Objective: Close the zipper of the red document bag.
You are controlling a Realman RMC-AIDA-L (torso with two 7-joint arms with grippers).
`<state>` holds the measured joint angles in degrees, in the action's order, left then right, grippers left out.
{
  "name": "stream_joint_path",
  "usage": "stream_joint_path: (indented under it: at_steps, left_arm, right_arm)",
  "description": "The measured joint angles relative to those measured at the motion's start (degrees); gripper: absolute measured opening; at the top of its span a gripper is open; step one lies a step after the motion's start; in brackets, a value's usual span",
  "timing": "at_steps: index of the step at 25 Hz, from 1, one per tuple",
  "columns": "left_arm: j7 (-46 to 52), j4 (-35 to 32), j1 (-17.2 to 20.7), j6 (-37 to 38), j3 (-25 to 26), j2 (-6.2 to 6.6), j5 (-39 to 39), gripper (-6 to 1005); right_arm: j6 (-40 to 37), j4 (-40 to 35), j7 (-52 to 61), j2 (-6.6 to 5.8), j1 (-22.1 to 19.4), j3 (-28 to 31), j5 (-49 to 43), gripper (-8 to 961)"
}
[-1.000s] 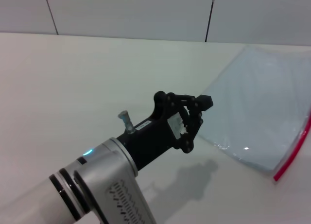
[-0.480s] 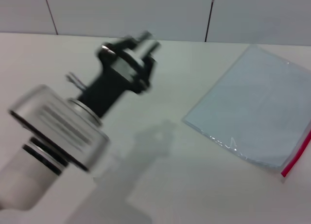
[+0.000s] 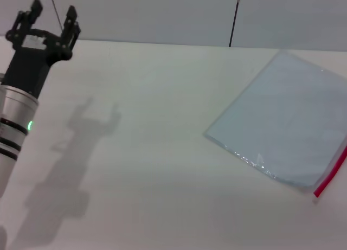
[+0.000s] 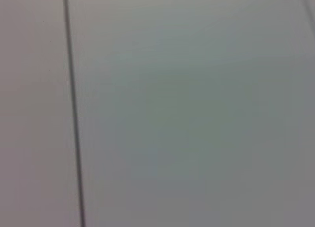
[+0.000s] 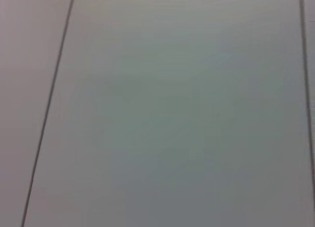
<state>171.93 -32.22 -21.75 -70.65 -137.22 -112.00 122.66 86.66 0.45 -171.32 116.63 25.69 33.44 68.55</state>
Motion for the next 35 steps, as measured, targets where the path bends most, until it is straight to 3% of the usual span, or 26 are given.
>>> stream_joint_path:
  at_steps: [1, 4, 7, 13, 35]
  left_arm:
    - [0.0, 0.8, -0.2, -0.4, 0.2, -0.37, -0.3, 581]
    - [-0.1, 5.0, -1.3, -3.0, 1.2, -2.85, -0.6, 650]
    - [-0.2, 7.6, -1.8, -4.8, 2.9, -4.1, -0.8, 718]
    - [-0.3, 8.1, -2.2, -5.3, 3.2, -4.26, -2.1, 692]
    - [-0.4, 8.0, -1.9, -6.7, 2.7, -4.36, -2.2, 696]
  right_arm:
    - [-0.1, 1.1, 0.2, 0.02, -0.8, 0.3, 0.0, 896]
    - [-0.6, 3.2, 0.4, 0.32, -2.7, 1.4, 0.0, 895]
    - [-2.2, 5.2, 0.5, 0.53, -3.2, 1.6, 0.0, 894]
    - [-6.5, 6.7, 0.5, 0.45, -3.4, 1.0, 0.0, 893]
    - [-5.9, 7.2, 0.5, 0.34, -2.9, 0.8, -0.4, 892]
